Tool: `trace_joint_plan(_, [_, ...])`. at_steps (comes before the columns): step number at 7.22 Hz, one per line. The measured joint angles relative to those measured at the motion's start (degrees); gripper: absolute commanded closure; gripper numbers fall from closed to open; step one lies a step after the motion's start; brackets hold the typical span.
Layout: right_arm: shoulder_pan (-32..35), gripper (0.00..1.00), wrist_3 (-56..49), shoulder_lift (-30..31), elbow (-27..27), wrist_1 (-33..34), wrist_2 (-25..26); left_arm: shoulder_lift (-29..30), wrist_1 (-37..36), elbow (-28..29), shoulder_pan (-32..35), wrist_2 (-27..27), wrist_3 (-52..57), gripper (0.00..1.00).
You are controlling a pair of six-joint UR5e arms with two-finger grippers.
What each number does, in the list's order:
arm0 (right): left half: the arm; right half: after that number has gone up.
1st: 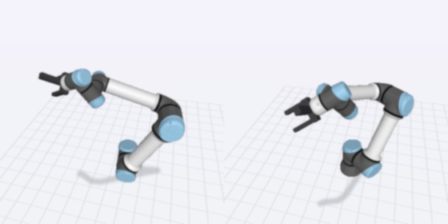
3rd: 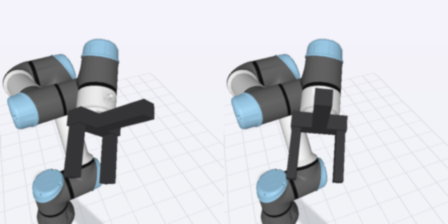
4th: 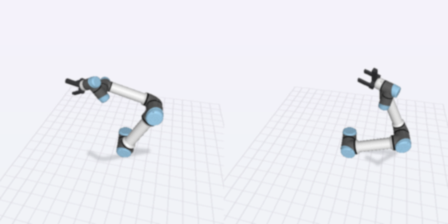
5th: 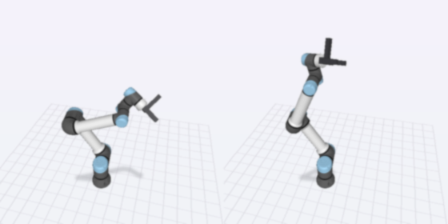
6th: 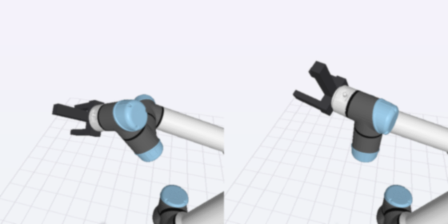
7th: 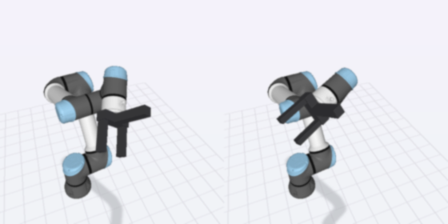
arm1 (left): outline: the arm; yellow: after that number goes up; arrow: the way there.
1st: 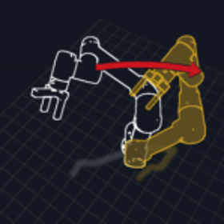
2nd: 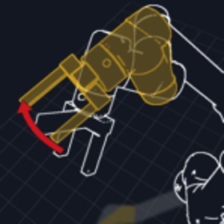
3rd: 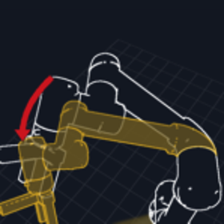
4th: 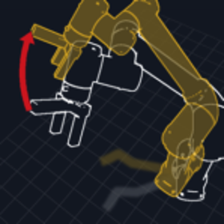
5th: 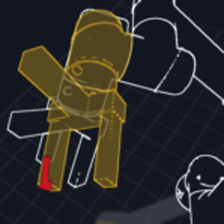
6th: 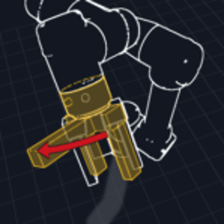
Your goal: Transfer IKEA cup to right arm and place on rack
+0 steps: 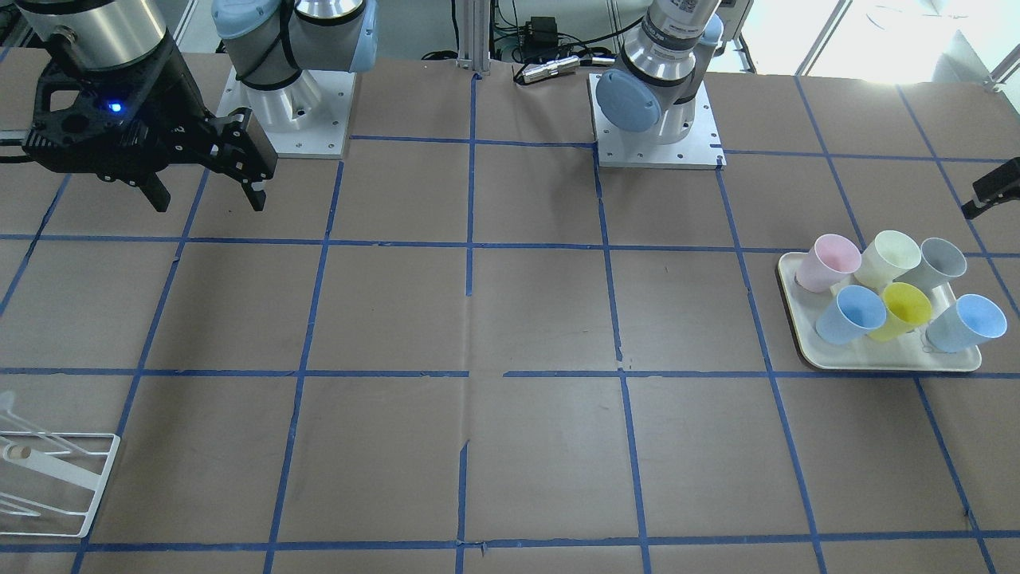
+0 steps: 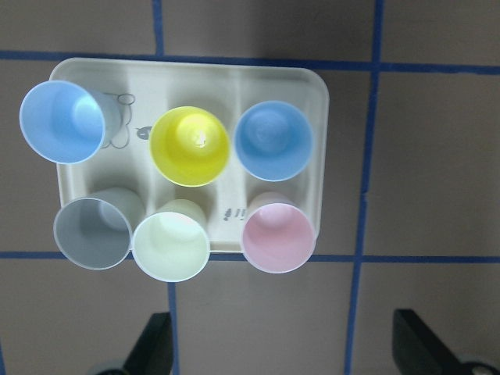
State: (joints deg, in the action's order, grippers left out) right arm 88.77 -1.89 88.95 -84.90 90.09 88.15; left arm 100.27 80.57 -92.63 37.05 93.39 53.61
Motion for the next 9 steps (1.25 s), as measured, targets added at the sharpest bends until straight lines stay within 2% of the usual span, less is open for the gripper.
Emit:
trace_joint_plan(2, [0.0,0.0,0.0,0.0,0.0,0.0,0.0,6.2,-9.1,-2.3,-4.9,-1.0,7.5,0.0])
trace_joint_plan(4, [0.0,0.0,0.0,0.0,0.0,0.0,0.0,10.0,-15.6,-4.2,-6.3,-1.3,9.6,0.0])
trace_joint_plan(8, [0.0,0.0,0.0,0.0,0.0,0.0,0.0,13.4,-18.2,-5.1,-7.6,-1.4,10.9,0.03])
trace_joint_plan(9, [0.0,0.0,0.0,0.0,0.0,0.0,0.0,13.9,-18.4,-5.3,-7.6,-1.4,10.9,0.09])
